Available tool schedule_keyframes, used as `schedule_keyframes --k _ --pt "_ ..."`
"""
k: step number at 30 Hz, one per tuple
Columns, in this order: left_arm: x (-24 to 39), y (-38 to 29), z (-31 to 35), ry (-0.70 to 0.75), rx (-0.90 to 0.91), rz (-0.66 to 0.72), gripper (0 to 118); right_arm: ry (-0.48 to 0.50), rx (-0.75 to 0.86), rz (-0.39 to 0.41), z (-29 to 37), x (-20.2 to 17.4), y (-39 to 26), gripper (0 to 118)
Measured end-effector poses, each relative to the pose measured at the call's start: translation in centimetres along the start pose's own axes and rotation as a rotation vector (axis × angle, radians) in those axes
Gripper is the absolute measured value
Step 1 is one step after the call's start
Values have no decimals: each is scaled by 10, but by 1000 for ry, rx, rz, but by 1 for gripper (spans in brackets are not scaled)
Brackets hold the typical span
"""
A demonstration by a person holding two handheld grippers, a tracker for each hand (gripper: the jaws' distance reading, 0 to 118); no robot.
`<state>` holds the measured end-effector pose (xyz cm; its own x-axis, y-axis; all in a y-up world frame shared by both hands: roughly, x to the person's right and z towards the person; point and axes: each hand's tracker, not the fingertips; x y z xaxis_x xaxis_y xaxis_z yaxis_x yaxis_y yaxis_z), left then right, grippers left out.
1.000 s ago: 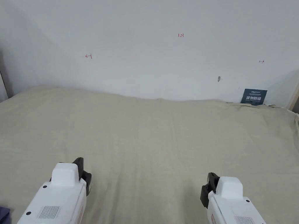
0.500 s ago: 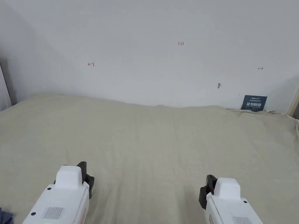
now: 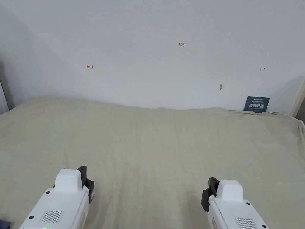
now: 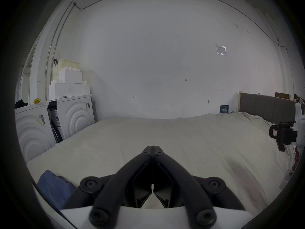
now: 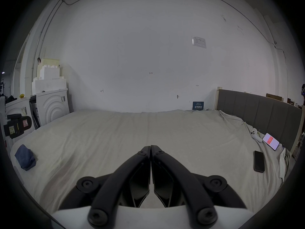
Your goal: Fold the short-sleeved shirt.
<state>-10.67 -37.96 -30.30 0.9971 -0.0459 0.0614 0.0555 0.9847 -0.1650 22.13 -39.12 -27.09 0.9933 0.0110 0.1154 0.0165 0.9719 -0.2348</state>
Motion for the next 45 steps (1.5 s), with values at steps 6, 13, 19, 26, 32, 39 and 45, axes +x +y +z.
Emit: schedule_keyframes --k 6,13,19,26,32,39,45 --pt "-4 4 -5 3 -7 32 56 -6 -1 -20 -3 3 -2 76" --pt "-4 4 -5 16 9 34 114 -46 32 -30 -3 6 -1 111" --pt "-11 10 -5 -36 10 162 118 -24 33 -114 0 12 10 111" --pt "-23 22 -11 -43 -14 428 118 -6 8 -188 -4 14 21 111" --pt "-23 21 -15 -15 -25 461 118 -2 -38 -259 -8 15 31 111" --pt "-13 14 -14 18 13 384 118 -41 -114 -273 -14 14 36 111" --pt "-7 13 -13 -12 -30 297 118 -152 -213 -262 -23 7 34 111"
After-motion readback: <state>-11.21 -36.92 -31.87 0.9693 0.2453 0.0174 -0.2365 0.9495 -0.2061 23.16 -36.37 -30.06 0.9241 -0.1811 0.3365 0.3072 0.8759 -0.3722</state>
